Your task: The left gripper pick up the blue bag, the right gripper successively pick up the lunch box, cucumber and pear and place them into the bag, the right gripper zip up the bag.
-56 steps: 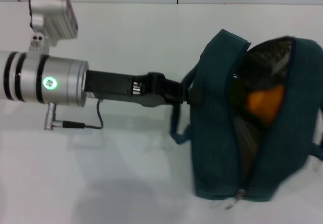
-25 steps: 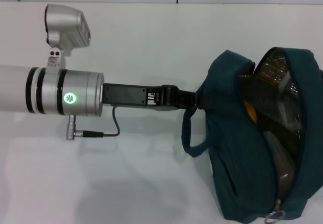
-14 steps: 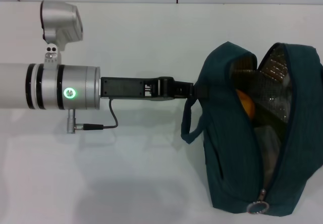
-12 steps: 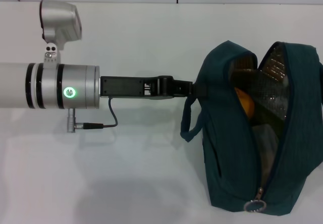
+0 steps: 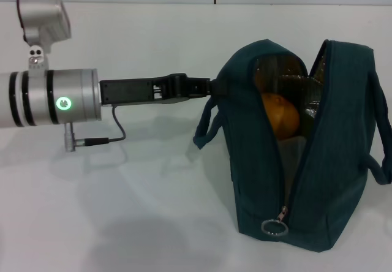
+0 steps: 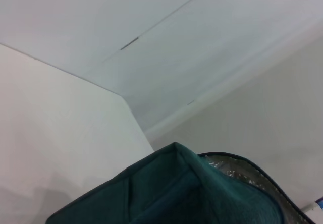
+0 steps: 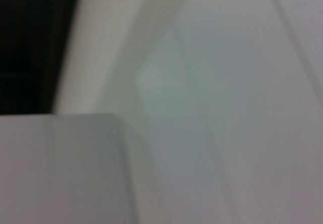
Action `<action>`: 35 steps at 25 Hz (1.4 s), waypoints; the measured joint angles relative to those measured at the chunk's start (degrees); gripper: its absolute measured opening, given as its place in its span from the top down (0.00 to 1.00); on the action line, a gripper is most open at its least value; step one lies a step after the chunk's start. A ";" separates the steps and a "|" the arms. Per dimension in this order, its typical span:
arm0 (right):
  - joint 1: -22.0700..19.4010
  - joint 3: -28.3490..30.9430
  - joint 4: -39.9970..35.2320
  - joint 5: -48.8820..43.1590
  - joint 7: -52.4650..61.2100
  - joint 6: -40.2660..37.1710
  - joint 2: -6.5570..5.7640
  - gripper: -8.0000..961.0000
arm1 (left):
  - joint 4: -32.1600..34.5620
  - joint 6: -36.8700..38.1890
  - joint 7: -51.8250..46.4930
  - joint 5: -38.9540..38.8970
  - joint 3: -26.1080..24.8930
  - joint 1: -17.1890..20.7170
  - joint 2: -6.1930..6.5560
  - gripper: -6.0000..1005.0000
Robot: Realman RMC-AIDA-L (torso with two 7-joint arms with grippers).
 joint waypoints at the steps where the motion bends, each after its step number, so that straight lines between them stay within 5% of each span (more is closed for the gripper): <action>1: 0.16 -0.11 -0.06 -1.11 0.10 -2.15 -0.10 0.51 | 0.00 0.00 0.10 -0.01 -0.05 0.26 0.10 0.93; 13: 7.57 -12.75 0.39 -16.72 3.12 0.51 1.30 0.52 | 0.00 -0.03 0.05 -0.03 -0.09 0.65 -0.01 0.93; 35: 6.85 -14.19 1.82 -25.06 7.15 18.47 1.92 0.52 | -0.21 0.01 -0.48 -0.18 -0.08 0.22 -0.52 0.93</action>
